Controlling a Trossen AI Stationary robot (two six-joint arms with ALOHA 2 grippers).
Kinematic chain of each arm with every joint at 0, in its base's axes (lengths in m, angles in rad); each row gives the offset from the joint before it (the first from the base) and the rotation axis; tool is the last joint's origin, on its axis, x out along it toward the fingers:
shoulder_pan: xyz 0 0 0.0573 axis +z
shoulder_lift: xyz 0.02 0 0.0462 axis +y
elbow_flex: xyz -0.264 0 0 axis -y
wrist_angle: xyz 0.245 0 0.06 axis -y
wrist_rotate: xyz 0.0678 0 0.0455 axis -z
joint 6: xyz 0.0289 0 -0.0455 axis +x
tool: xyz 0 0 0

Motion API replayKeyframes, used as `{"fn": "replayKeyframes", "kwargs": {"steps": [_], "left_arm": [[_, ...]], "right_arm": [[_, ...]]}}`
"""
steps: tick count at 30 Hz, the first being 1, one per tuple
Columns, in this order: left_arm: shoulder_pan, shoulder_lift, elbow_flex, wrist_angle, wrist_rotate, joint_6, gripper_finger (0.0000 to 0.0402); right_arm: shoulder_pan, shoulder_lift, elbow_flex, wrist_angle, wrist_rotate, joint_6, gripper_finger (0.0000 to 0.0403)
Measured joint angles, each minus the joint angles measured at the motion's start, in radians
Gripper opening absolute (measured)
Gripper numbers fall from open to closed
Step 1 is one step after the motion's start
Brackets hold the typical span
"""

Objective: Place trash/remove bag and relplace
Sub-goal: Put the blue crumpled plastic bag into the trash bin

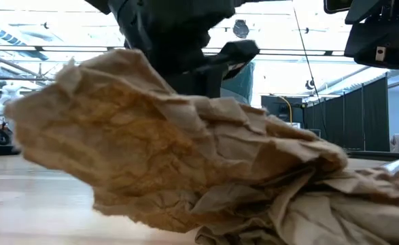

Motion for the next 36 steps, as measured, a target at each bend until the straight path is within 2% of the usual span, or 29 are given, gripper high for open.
{"fn": "replayKeyframes", "kwargs": {"steps": [4,8,12,15,18,21,25,29,36], "left_arm": [[0.019,-0.001,0.058,-0.114,-0.059,-0.130,0.0010],[0.015,0.000,0.119,-0.267,-0.064,-0.204,0.0008],[0.022,0.000,0.234,-0.440,-0.065,-0.316,0.0011],[0.040,0.000,0.307,-0.501,-0.067,-0.513,0.0011],[0.062,0.000,0.385,-0.580,-0.065,-0.805,0.0011],[0.079,-0.003,0.444,-0.650,-0.023,-1.088,0.0011],[0.073,-0.003,0.485,-0.684,0.017,-1.376,0.0011],[0.047,-0.003,0.502,-0.678,0.019,-1.562,0.0011],[-0.016,-0.003,0.505,-0.672,0.039,-1.747,0.0010]], "right_arm": [[0.000,0.000,0.000,0.000,0.000,-0.002,0.0171],[0.000,0.000,0.000,0.000,0.000,-0.006,0.0171],[0.000,0.000,0.000,0.000,0.000,-0.006,0.0171],[0.000,0.000,0.000,0.000,0.000,-0.010,0.0171],[0.000,0.000,0.000,0.000,0.000,-0.011,0.0171],[0.000,0.000,0.000,0.001,0.000,-0.019,0.0171],[0.000,0.000,0.000,0.000,0.000,-0.026,0.0171],[0.002,0.000,0.000,-0.001,0.000,-0.041,0.0171],[0.002,0.000,0.000,-0.009,0.000,-0.051,0.0171]]}}
